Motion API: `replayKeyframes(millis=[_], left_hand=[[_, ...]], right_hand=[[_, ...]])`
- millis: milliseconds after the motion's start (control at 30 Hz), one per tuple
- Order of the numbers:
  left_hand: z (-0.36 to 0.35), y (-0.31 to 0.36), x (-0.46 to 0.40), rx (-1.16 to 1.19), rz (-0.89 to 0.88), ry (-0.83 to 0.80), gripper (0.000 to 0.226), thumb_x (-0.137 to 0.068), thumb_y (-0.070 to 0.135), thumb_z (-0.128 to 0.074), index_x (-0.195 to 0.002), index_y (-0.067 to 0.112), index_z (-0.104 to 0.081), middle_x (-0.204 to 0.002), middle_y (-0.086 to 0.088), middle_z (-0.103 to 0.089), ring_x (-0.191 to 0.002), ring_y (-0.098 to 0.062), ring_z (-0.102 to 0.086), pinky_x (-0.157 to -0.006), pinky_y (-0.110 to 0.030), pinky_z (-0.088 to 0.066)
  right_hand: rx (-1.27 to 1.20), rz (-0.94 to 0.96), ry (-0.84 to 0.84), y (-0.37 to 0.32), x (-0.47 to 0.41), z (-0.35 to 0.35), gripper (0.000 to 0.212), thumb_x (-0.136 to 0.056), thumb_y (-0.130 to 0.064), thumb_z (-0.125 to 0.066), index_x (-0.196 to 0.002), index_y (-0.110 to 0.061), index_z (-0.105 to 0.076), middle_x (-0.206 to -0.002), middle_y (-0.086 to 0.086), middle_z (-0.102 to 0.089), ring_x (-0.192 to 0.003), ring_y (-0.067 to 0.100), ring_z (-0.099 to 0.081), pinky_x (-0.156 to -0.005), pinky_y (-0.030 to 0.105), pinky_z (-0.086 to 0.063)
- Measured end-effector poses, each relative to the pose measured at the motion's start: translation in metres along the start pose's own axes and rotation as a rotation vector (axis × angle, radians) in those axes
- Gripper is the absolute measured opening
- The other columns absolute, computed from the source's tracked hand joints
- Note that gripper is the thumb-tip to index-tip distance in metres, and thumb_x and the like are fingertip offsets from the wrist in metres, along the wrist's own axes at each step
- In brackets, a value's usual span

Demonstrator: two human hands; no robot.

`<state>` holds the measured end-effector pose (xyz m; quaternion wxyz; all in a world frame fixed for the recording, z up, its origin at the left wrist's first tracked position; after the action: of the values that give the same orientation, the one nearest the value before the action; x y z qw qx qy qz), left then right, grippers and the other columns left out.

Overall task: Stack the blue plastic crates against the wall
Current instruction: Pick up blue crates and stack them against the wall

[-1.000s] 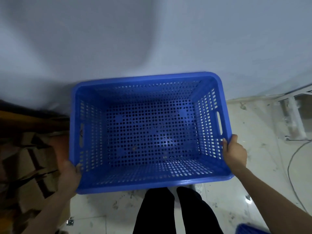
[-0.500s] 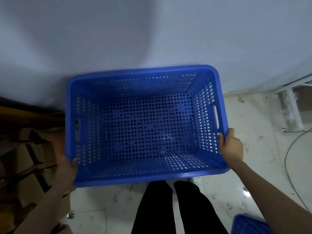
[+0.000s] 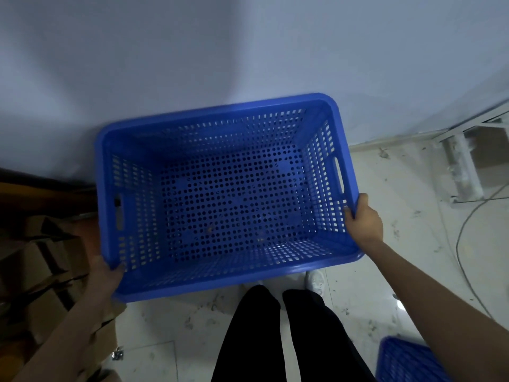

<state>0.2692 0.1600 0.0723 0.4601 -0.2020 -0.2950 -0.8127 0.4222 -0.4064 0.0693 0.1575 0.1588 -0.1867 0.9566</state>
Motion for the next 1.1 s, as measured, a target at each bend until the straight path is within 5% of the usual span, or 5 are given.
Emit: replayKeyframes(millis=[100, 400, 867, 967, 1100], left_hand=[[-0.002, -0.011, 0.025, 0.001, 0.144, 0.006, 0.049, -0.093, 0.009, -0.054, -0.135, -0.006, -0.034, -0.133, -0.028, -0.048, -0.119, -0.047, -0.048, -0.086, -0.049, -0.043], [0.012, -0.013, 0.035, 0.034, 0.149, -0.03, 0.044, -0.093, 0.01, -0.052, -0.135, 0.001, -0.045, -0.129, -0.025, -0.056, -0.116, -0.044, -0.053, -0.09, -0.05, -0.045], [-0.01, -0.03, 0.044, 0.169, 0.166, -0.022, 0.025, -0.097, 0.013, -0.044, -0.118, 0.006, -0.032, -0.114, -0.014, -0.043, -0.104, -0.029, -0.047, -0.085, -0.038, -0.039], [-0.011, -0.038, 0.038, 0.252, 0.245, -0.003, 0.055, -0.092, 0.014, -0.056, -0.137, 0.001, -0.027, -0.137, -0.019, -0.044, -0.123, -0.038, -0.048, -0.1, -0.048, -0.046], [-0.023, -0.043, 0.056, 0.547, 0.368, 0.018, 0.043, -0.091, 0.003, -0.052, -0.132, 0.001, -0.042, -0.134, -0.014, -0.049, -0.117, -0.033, -0.053, -0.095, -0.046, -0.051]], right_hand=[[0.039, -0.106, -0.103, 0.019, 0.021, 0.002, 0.029, -0.092, -0.031, -0.05, -0.104, -0.008, -0.039, -0.079, 0.014, -0.06, -0.067, 0.036, -0.059, -0.057, 0.038, -0.047], [-0.009, -0.108, -0.213, 0.025, 0.033, 0.008, 0.03, -0.094, -0.022, -0.051, -0.112, -0.001, -0.041, -0.101, 0.027, -0.064, -0.073, 0.033, -0.051, -0.064, 0.038, -0.043], [-0.043, -0.144, -0.233, 0.034, 0.048, -0.009, 0.022, -0.095, -0.016, -0.045, -0.098, -0.01, -0.024, -0.088, 0.018, -0.052, -0.07, 0.034, -0.053, -0.059, 0.037, -0.041], [-0.174, -0.171, -0.342, 0.037, 0.046, -0.002, 0.023, -0.094, -0.015, -0.047, -0.102, -0.009, -0.026, -0.101, 0.018, -0.051, -0.085, 0.032, -0.051, -0.07, 0.041, -0.043], [-0.595, -0.336, -0.449, 0.042, 0.053, 0.004, 0.022, -0.095, -0.024, -0.052, -0.113, -0.012, -0.044, -0.123, 0.014, -0.053, -0.096, 0.031, -0.058, -0.065, 0.041, -0.059]])
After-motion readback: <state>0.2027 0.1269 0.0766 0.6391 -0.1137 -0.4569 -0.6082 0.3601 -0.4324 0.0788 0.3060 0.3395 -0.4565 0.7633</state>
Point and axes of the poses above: each hand's wrist, its own x-axis away from the middle knuckle, its own z-axis out of the back of the hand, y = z × x, the point moved 3 cm from there along -x, towards the middle knuckle
